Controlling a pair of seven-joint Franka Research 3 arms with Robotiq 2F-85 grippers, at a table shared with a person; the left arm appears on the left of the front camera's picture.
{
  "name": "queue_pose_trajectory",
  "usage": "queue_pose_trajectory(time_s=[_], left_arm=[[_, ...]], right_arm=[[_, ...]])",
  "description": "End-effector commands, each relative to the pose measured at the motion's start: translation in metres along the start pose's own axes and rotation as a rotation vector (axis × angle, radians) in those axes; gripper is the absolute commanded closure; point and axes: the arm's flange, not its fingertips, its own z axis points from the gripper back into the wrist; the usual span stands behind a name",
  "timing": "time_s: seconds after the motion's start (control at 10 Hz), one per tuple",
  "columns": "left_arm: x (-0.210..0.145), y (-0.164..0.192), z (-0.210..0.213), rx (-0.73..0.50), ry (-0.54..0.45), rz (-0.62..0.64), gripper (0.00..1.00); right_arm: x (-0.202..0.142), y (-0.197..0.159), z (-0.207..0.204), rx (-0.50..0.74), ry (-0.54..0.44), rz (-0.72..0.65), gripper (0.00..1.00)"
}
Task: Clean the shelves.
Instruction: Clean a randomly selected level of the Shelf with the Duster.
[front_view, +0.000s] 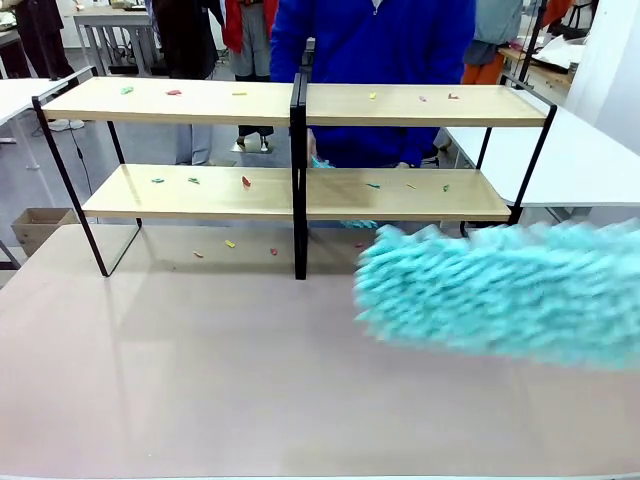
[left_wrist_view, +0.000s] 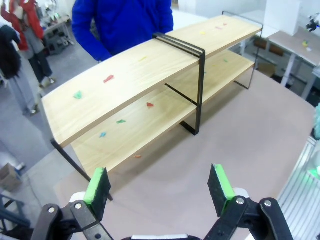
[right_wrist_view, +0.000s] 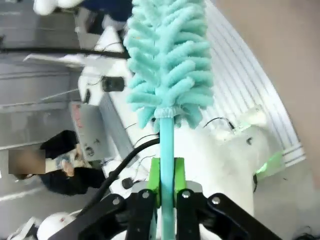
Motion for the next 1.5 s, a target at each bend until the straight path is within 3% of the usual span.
queue_pose_trajectory(time_s=[0.0, 0.1, 0.2, 0.3, 0.4, 0.7, 0.9, 1.1, 1.2, 1.3, 1.4], left_arm=[[0.000, 0.000, -0.001, -0.003, -0.002, 0.004, 0.00], [0.000, 0.000, -0.001, -0.003, -0.002, 0.004, 0.00], [0.000, 0.000, -0.001, -0.003, -0.002, 0.004, 0.00], [0.000, 0.000, -0.001, -0.003, -0.002, 0.004, 0.00], [0.000, 0.000, -0.001, -0.003, -0.002, 0.004, 0.00], [0.000, 0.000, -0.001, -0.003, -0.002, 0.004, 0.00], [0.000, 0.000, -0.001, -0.003, -0.002, 0.004, 0.00], [0.000, 0.000, -0.001, -0.003, -0.002, 0.004, 0.00], [0.000, 0.000, -0.001, -0.003, -0.002, 0.004, 0.00], [0.000, 0.000, -0.001, -0.003, -0.002, 0.004, 0.00], [0.000, 0.000, -0.001, -0.003, -0.002, 0.004, 0.00]], right_arm=[[0.053, -0.004, -0.070, -0.142, -0.105, 0.004, 0.88], [0.085, -0.007, -0.115, -0.178, -0.096, 0.017, 0.88], [0.097, -0.009, -0.143, -0.113, -0.082, 0.042, 0.88], [0.090, -0.009, -0.119, -0.006, -0.038, 0.104, 0.88], [0.081, -0.018, -0.120, -0.148, -0.058, -0.001, 0.88], [0.090, -0.016, -0.134, -0.119, -0.043, 0.031, 0.88], [0.137, -0.002, -0.166, -0.236, -0.066, 0.056, 0.88], [0.189, -0.026, -0.185, -0.288, -0.082, -0.007, 0.88], [0.191, -0.034, -0.179, -0.243, -0.074, 0.007, 0.88], [0.179, -0.023, -0.170, -0.133, 0.016, 0.094, 0.88], [0.142, -0.008, -0.149, -0.116, 0.087, 0.122, 0.88]])
